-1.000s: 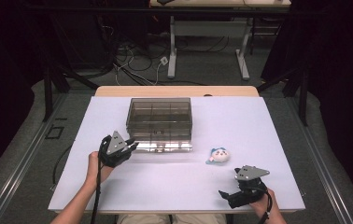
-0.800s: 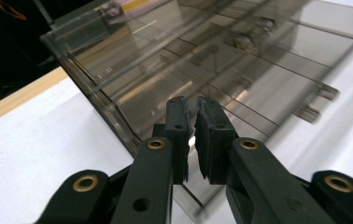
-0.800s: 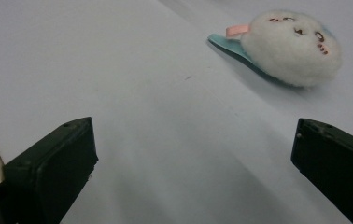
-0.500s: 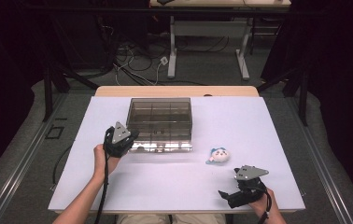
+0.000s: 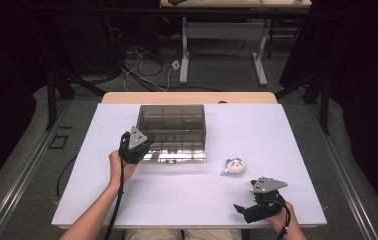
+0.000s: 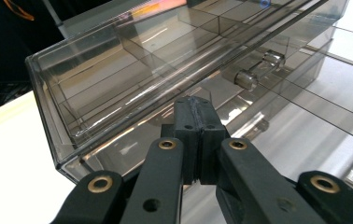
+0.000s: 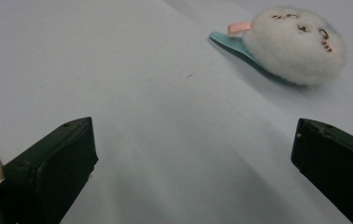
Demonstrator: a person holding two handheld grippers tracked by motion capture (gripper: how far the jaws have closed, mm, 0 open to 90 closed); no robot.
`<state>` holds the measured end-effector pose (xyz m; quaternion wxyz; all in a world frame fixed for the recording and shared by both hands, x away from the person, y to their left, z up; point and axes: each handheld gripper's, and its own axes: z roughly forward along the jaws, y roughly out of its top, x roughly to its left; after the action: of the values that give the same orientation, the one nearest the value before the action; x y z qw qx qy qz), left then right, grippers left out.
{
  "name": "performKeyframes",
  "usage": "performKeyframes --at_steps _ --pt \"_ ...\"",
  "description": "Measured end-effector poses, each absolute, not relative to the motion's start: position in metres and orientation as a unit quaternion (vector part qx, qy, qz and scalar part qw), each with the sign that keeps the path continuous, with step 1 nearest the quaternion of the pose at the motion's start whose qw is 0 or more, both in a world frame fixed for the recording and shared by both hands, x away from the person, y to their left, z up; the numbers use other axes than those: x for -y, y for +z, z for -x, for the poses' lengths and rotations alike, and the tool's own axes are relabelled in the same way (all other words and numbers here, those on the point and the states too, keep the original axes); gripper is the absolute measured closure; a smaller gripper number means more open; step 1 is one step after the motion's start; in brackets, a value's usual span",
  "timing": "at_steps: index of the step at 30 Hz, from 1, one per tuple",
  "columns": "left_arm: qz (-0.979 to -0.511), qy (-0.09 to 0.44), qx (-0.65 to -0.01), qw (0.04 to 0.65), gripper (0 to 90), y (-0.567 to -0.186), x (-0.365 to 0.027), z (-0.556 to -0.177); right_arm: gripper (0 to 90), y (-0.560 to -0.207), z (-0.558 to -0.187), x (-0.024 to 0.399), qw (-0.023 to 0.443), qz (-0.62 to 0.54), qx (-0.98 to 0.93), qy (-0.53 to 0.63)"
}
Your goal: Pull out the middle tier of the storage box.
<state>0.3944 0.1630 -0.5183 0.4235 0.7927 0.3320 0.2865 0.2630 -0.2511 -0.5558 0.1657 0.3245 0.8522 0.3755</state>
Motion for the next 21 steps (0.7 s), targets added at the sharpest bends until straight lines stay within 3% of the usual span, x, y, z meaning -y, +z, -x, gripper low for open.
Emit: performKeyframes --at_steps 12,17,21 --pt "-0.792 0.279 -0.335 0.427 87.0 -0.519 -0.164 -0.395 0.0 -0.556 -0.263 0.251 0.166 -0.326 -0.852 0.375" --pt "-0.798 0.268 -0.333 0.425 74.4 -0.517 -0.170 -0.393 0.0 -0.555 -0.262 0.252 0.167 -0.324 -0.852 0.377" --pt "-0.795 0.265 -0.343 0.424 52.6 -0.513 -0.173 -0.385 0.0 -0.555 -0.262 0.253 0.168 -0.327 -0.849 0.378"
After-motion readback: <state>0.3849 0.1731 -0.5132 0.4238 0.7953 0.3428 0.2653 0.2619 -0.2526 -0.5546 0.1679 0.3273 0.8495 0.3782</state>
